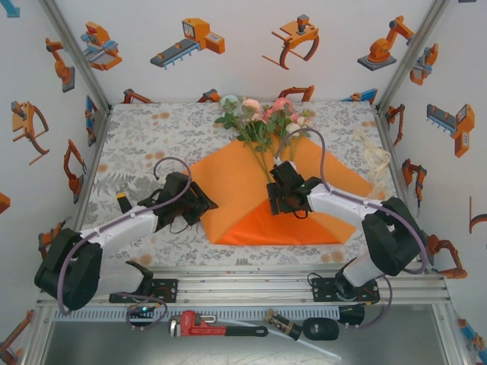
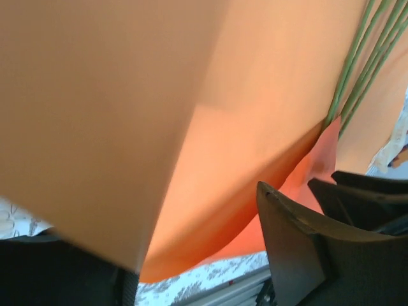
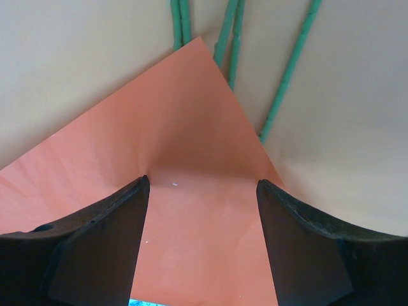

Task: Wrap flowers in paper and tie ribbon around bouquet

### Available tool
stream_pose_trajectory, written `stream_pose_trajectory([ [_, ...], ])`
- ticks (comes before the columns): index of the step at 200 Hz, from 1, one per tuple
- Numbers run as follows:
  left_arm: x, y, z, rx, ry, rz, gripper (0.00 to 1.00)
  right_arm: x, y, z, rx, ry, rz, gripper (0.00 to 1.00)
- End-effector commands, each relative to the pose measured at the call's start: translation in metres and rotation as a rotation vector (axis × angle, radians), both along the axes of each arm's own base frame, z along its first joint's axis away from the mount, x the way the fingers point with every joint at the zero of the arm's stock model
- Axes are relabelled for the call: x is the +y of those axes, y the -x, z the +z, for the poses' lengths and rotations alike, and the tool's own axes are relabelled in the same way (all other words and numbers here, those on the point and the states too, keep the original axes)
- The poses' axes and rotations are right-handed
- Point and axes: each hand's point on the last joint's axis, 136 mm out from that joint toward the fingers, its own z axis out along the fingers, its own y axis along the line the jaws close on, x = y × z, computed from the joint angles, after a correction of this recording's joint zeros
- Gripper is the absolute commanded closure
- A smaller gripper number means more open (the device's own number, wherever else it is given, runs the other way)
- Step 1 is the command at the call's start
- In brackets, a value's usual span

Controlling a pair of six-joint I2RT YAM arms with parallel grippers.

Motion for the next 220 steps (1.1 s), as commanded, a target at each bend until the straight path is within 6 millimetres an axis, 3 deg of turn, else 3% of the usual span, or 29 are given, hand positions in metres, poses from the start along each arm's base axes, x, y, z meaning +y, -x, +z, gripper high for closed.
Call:
stream_pose_trajectory([
  [1,0.014,0.006,0.001,0.018,-0.043,0.049,0.55,-0.008,-0.001,0.017,-0.046,-0.007,-0.042,0.37],
  [34,0.002,-0.007,0.022,-0.014,-0.023,0.02,0.78,0.004,0.024,0.05,-0.083,-0.137,0.025,0.41],
  [65,-0.004,-0.015,0.03,-0.019,-0.02,0.014,0.83,0.05,0.062,0.064,-0.063,-0.339,0.177,0.62],
  [82,-0.006,-0.019,0.034,-0.023,-0.025,0.007,0.84,0.074,0.079,0.055,-0.002,-0.403,0.256,0.74],
  [98,-0.009,-0.022,0.04,-0.03,-0.019,0.004,0.85,0.075,0.083,0.038,0.037,-0.363,0.259,0.81],
  [142,-0.02,-0.03,0.054,-0.049,0.023,-0.011,0.85,0.059,0.077,0.006,0.045,-0.233,0.227,0.82],
  [173,-0.025,-0.032,0.058,-0.055,0.054,-0.016,0.87,0.065,0.081,-0.011,0.075,-0.25,0.246,0.83],
  [220,-0.05,-0.048,0.097,-0.157,0.192,-0.057,0.92,0.065,0.086,-0.025,0.1,-0.259,0.259,0.83],
])
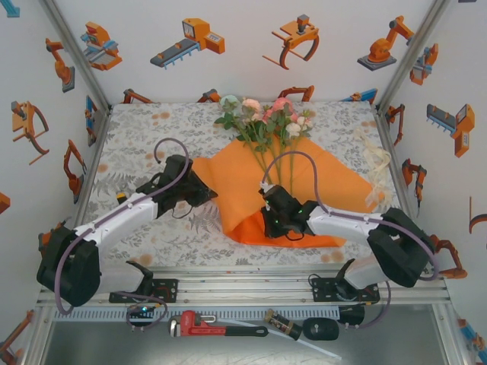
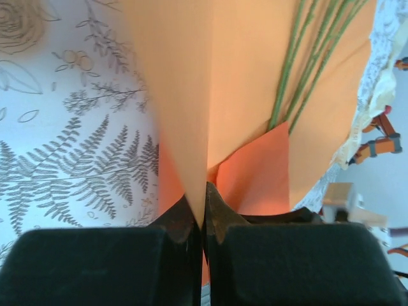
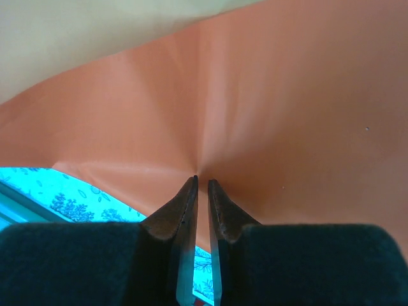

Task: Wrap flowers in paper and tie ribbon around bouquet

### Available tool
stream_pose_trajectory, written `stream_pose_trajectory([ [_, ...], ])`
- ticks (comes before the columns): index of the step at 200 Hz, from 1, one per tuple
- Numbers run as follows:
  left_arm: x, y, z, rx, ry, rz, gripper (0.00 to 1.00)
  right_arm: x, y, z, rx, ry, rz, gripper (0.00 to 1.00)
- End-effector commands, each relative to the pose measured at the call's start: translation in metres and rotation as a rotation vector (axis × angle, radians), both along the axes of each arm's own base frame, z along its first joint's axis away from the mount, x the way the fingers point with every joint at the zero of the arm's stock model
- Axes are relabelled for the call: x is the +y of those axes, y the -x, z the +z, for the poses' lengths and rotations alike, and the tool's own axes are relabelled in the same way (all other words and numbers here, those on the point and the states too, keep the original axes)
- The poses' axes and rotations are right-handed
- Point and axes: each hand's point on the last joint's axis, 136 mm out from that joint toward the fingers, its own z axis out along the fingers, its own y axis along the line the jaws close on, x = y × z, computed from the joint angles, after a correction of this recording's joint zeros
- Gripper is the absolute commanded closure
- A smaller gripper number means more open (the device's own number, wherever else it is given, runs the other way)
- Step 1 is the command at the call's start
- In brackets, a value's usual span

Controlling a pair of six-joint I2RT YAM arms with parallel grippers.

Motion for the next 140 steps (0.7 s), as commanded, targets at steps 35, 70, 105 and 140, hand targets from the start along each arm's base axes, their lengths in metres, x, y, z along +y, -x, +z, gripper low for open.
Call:
stream_pose_trajectory([
  [35,-0.047,-0.038,0.065,-0.159,0.193,-0.075,0.93,0.005,0.001,-0.003,-0.013,-0.031,0.021,0.78],
  [70,-0.07,-0.048,0.07,-0.188,0.181,-0.15,0.93,0.008,-0.005,0.017,-0.034,-0.078,0.018,0.73],
  [105,-0.092,-0.051,0.065,-0.197,0.201,-0.22,0.94,-0.005,-0.006,0.043,-0.055,-0.151,-0.019,0.69],
  [140,-0.105,-0.053,0.066,-0.204,0.211,-0.254,0.94,-0.018,0.01,0.066,-0.109,-0.21,0.006,0.62],
])
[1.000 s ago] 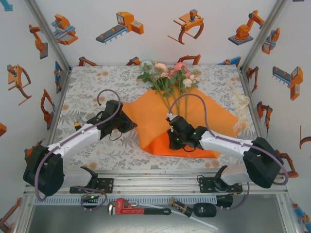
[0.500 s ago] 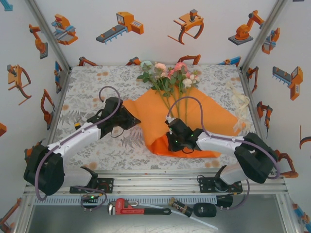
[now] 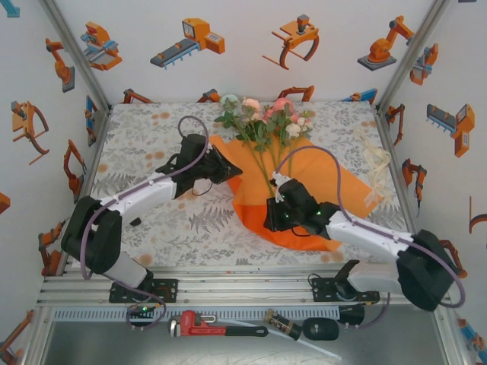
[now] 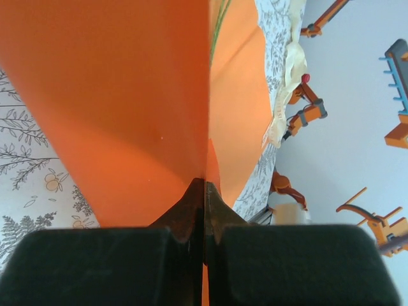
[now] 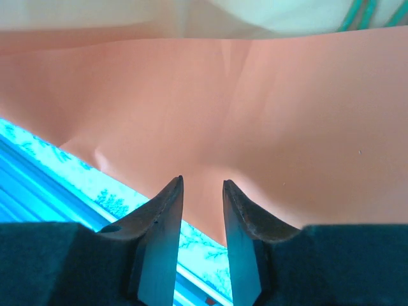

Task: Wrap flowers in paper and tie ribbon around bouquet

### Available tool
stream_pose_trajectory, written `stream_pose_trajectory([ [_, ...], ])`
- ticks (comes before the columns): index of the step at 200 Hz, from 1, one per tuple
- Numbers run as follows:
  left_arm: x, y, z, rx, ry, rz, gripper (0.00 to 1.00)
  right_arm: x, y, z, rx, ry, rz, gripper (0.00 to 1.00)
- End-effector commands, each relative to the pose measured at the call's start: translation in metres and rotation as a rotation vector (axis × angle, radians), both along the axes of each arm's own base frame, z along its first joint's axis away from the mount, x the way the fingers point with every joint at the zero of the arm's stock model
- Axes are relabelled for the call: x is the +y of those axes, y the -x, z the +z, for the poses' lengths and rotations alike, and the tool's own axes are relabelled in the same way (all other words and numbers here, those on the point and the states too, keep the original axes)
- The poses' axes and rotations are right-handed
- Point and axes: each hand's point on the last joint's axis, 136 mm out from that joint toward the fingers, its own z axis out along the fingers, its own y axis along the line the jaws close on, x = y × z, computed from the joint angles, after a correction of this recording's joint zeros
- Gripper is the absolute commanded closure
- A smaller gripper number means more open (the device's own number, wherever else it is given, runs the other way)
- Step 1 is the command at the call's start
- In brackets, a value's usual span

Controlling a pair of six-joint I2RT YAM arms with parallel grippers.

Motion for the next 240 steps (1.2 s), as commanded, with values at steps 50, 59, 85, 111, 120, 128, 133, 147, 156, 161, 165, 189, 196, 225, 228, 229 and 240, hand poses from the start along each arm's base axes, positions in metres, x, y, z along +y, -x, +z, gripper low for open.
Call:
stream_pose_trajectory([
  [50,-0.045,-0.004,0.032,-0.076,0.094,-0.104,0.93,0.021,0.038,0.005,-0.029,-0.15,0.124,0.28],
  [59,-0.049,-0.003,0.033,-0.074,0.108,-0.114,0.93,0.019,0.031,-0.001,-0.037,-0.121,0.097,0.31],
  [85,-0.044,0.0,0.031,-0.072,0.095,-0.105,0.93,0.016,0.029,-0.001,-0.065,-0.068,0.126,0.46],
  [111,-0.034,0.01,0.023,-0.091,0.049,-0.12,0.93,0.013,0.033,0.023,-0.1,-0.108,0.166,0.48],
  [120,-0.031,0.016,0.02,-0.098,0.039,-0.134,0.93,0.009,0.031,0.03,-0.105,-0.128,0.155,0.46],
  [128,-0.027,0.021,0.016,-0.097,0.032,-0.137,0.93,0.002,0.025,0.035,-0.106,-0.143,0.117,0.47],
  [133,-0.024,0.024,0.013,-0.095,0.03,-0.137,0.93,-0.004,0.02,0.036,-0.108,-0.146,0.086,0.49],
  [147,-0.018,0.031,0.008,-0.092,0.03,-0.135,0.93,-0.024,0.004,0.031,-0.106,-0.12,-0.031,0.57],
  [156,-0.016,0.035,0.009,-0.096,0.036,-0.134,0.93,-0.032,-0.003,0.024,-0.11,-0.084,-0.076,0.65],
  [161,-0.015,0.036,0.009,-0.098,0.039,-0.135,0.93,-0.033,-0.006,0.021,-0.111,-0.064,-0.082,0.7],
  [165,-0.014,0.037,0.01,-0.1,0.042,-0.134,0.93,-0.033,-0.007,0.019,-0.109,-0.053,-0.079,0.73],
  [189,-0.012,0.041,0.015,-0.11,0.059,-0.131,0.93,-0.018,-0.011,0.003,-0.049,-0.013,-0.017,0.8],
  [196,-0.011,0.042,0.017,-0.113,0.064,-0.127,0.93,-0.013,-0.013,-0.002,-0.032,-0.007,0.0,0.8],
  [225,-0.008,0.045,0.02,-0.117,0.086,-0.117,0.93,0.007,-0.015,-0.022,0.021,0.023,0.066,0.81],
  [228,-0.009,0.045,0.021,-0.119,0.088,-0.118,0.93,0.009,-0.015,-0.024,0.026,0.024,0.074,0.81],
  [229,-0.009,0.046,0.021,-0.121,0.088,-0.119,0.93,0.01,-0.014,-0.024,0.028,0.024,0.077,0.81],
  [240,-0.009,0.046,0.023,-0.125,0.096,-0.12,0.93,0.019,-0.009,-0.03,0.047,0.021,0.113,0.81],
])
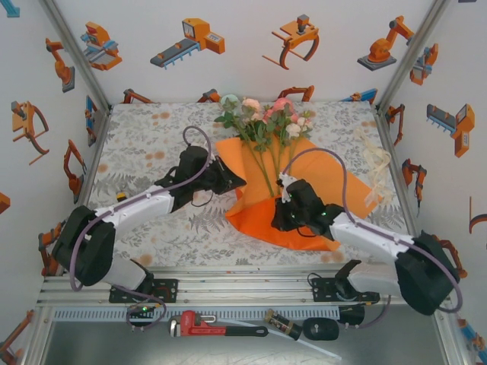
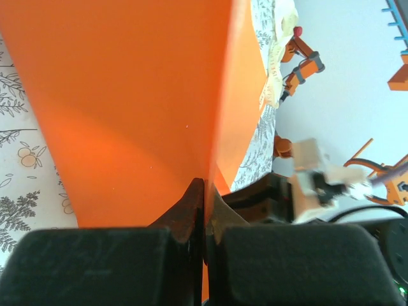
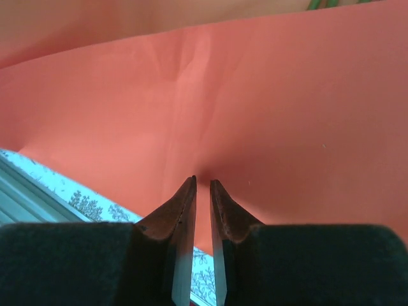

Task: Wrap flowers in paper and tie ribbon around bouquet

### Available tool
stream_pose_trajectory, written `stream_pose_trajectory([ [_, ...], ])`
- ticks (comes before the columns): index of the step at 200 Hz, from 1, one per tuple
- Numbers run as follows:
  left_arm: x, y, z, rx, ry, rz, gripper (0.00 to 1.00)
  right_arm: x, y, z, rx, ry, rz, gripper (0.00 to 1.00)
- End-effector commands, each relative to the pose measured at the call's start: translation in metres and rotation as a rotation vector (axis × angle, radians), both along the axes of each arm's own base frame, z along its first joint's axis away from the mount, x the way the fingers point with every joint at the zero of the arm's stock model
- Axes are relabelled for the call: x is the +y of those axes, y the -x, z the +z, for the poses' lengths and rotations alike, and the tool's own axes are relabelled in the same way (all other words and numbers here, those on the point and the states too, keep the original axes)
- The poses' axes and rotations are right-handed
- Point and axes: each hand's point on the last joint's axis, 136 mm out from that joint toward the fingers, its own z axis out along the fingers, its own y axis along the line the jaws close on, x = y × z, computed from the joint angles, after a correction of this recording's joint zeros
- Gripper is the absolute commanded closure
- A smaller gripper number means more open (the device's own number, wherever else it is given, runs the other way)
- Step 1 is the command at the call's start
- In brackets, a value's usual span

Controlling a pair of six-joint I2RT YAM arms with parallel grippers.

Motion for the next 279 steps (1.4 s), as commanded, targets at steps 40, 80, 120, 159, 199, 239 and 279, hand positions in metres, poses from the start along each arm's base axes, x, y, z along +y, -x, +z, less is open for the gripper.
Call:
stream_pose_trajectory([
  [40,-0.004,-0.004,0.04,-0.106,0.112,0.018,0.93,0.034,0.029,-0.022,0.093,-0.036,0.175,0.82],
  [80,-0.03,-0.016,0.066,-0.139,0.248,-0.018,0.93,0.023,0.035,-0.033,0.102,-0.008,0.154,0.82],
  [120,-0.053,-0.025,0.056,-0.113,0.287,-0.035,0.93,0.028,0.039,-0.026,0.096,-0.074,0.164,0.76],
  [159,-0.058,-0.047,0.046,-0.136,0.271,0.015,0.93,0.024,0.042,-0.011,0.057,-0.125,0.148,0.66],
  [199,-0.072,-0.056,0.031,-0.096,0.299,0.006,0.93,0.009,0.049,0.016,0.002,-0.164,0.105,0.58],
  [239,-0.083,-0.056,0.027,-0.102,0.296,-0.017,0.94,-0.004,0.061,0.046,-0.052,-0.258,0.075,0.31],
  [279,-0.103,-0.046,0.026,-0.098,0.296,-0.067,0.95,-0.017,0.026,0.063,-0.174,-0.274,-0.123,0.17],
])
